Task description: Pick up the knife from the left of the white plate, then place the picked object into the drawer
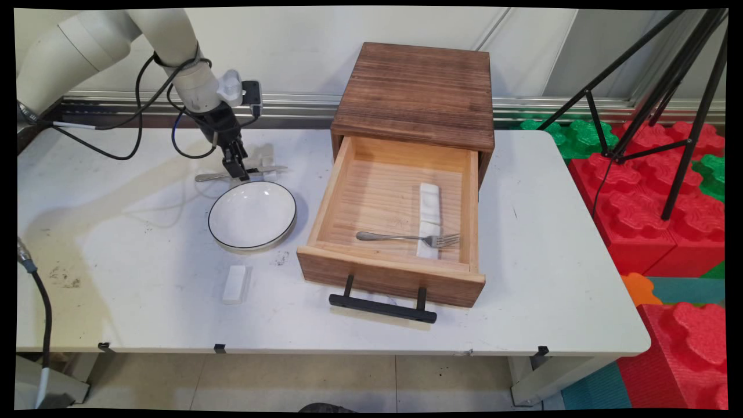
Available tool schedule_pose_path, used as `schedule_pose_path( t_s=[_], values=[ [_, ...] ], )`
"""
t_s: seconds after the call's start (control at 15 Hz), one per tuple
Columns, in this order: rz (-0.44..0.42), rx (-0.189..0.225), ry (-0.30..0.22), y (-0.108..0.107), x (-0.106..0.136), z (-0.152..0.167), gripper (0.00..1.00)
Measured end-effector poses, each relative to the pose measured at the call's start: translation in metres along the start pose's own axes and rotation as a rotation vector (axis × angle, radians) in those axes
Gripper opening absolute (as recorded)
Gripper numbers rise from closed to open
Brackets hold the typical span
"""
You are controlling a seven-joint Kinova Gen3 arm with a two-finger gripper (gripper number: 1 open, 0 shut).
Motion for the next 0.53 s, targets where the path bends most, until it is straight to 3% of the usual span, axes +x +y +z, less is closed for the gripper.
schedule_pose_path(
  t_s=[0.53],
  values=[
    [-0.004, -0.024, 0.003, 0.0035, -0.0022, 0.0032, 0.00]
  ],
)
